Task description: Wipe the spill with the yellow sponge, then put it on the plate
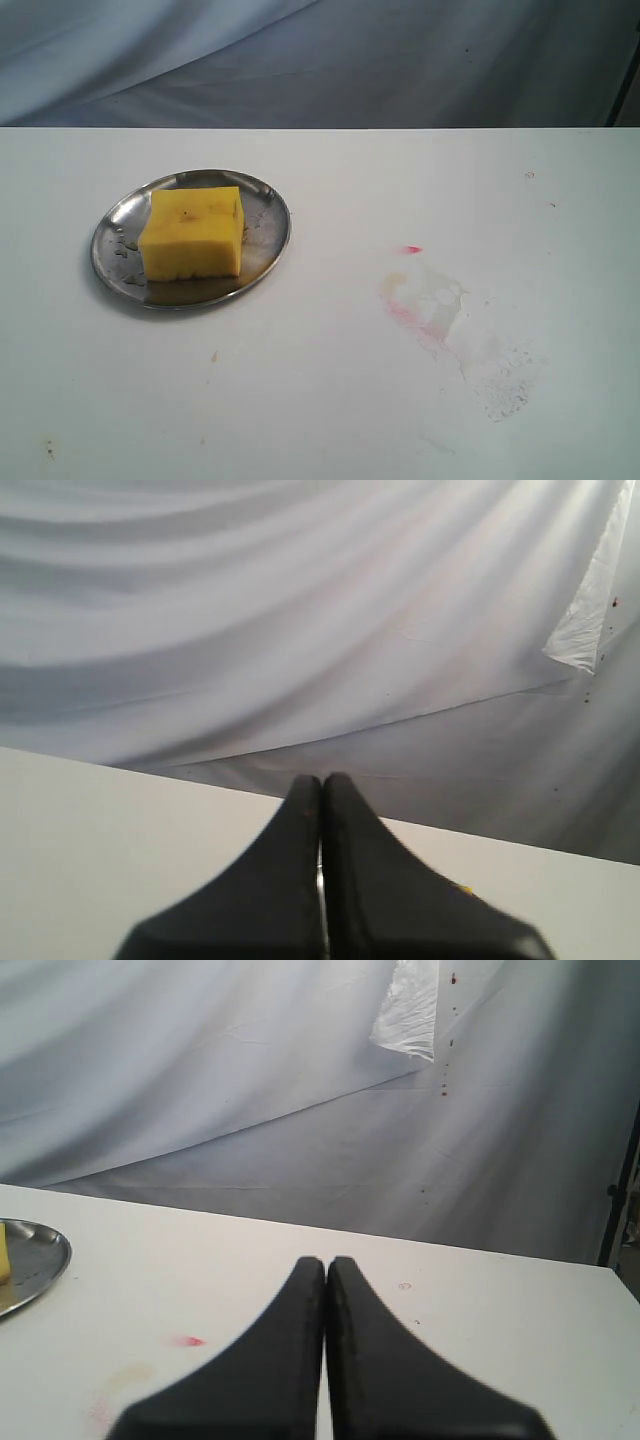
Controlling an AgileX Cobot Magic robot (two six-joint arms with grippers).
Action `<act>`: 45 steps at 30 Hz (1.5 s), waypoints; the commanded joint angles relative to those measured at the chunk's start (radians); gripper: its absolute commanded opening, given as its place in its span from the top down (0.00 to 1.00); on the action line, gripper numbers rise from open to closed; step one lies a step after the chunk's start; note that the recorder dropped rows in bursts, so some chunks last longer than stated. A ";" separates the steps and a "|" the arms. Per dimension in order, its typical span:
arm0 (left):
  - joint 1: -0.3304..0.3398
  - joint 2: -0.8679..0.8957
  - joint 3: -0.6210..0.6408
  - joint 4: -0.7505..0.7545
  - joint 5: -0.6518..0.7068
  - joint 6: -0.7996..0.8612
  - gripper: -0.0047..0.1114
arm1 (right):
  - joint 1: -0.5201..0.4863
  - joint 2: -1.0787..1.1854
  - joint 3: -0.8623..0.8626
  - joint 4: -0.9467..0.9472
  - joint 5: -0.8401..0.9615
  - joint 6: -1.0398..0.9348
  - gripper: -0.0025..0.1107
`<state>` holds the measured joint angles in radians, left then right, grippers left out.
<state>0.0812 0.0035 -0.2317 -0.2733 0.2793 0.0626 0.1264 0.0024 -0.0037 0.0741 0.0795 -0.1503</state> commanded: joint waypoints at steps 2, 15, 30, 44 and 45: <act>-0.002 -0.004 0.110 -0.090 -0.126 0.005 0.96 | -0.008 -0.002 0.004 -0.007 -0.003 0.000 0.98; -0.002 -0.004 0.232 0.220 -0.358 -0.185 0.96 | -0.008 -0.002 0.004 -0.007 -0.003 0.000 0.98; -0.009 -0.004 0.232 0.376 -0.304 -0.383 0.96 | -0.008 -0.002 0.004 -0.007 -0.003 0.000 0.98; -0.155 -0.004 0.232 0.429 -0.184 -0.296 0.96 | -0.008 -0.002 0.004 -0.007 -0.003 0.000 0.98; -0.155 -0.004 0.232 0.415 -0.171 -0.296 0.96 | -0.008 -0.002 0.004 -0.007 -0.003 0.000 0.98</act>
<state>-0.0705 0.0035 -0.0044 0.1677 0.0903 -0.2435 0.1264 0.0024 -0.0037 0.0741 0.0795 -0.1503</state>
